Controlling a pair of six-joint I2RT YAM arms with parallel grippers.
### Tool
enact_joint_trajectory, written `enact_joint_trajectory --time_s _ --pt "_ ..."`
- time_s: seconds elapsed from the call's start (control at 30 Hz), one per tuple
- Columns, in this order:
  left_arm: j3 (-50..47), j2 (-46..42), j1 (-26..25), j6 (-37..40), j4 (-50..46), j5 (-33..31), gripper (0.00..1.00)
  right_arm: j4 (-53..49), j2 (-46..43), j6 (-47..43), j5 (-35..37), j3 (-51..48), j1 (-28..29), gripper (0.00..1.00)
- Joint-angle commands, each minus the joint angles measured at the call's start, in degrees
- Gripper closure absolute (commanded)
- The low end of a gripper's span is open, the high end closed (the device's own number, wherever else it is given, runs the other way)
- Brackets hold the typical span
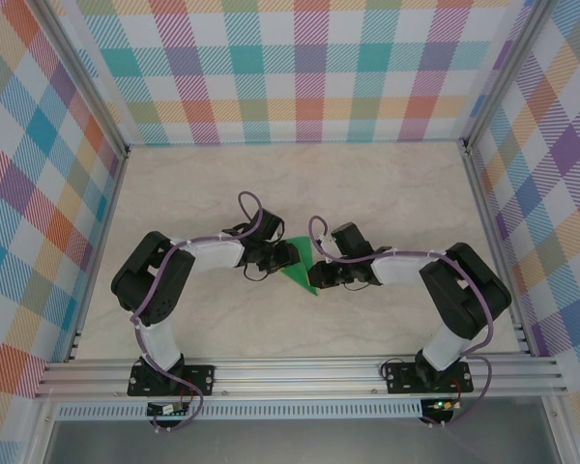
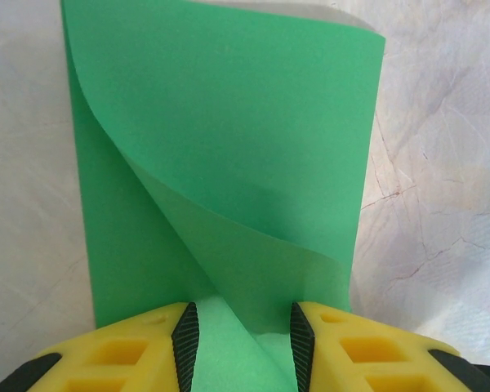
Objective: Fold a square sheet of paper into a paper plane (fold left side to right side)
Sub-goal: Fourth fold the wing at the center of the table.
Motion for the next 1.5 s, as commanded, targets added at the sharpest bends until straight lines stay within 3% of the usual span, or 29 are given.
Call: enact_joint_trajectory --time_s 0.0,0.17,0.33,0.67,1.03,1.47 --pt "-0.2 -0.5 -0.8 0.4 -1.3 -1.2 0.62 0.2 0.3 -2.3 -1.8 -1.2 0.2 0.91" --pt "-0.1 -0.4 -0.7 0.5 -1.4 -1.2 0.63 0.1 0.6 -3.4 -2.8 -1.3 0.2 0.89" --pt "-0.1 -0.3 -0.7 0.5 -1.3 -1.0 0.63 0.9 -0.9 -1.7 -3.5 -1.3 0.1 0.81" --pt "-0.1 -0.5 -0.7 0.5 -1.0 -0.7 0.63 6.7 -2.4 5.0 -10.4 -1.1 -6.0 0.64" --pt "-0.1 -0.7 -0.8 0.4 -1.0 -0.4 0.63 13.3 7.5 11.0 -16.0 3.7 -7.5 0.70" --pt "0.0 -0.8 -0.8 0.4 -1.1 -0.5 0.63 15.1 11.1 12.1 -17.5 5.7 -7.5 0.79"
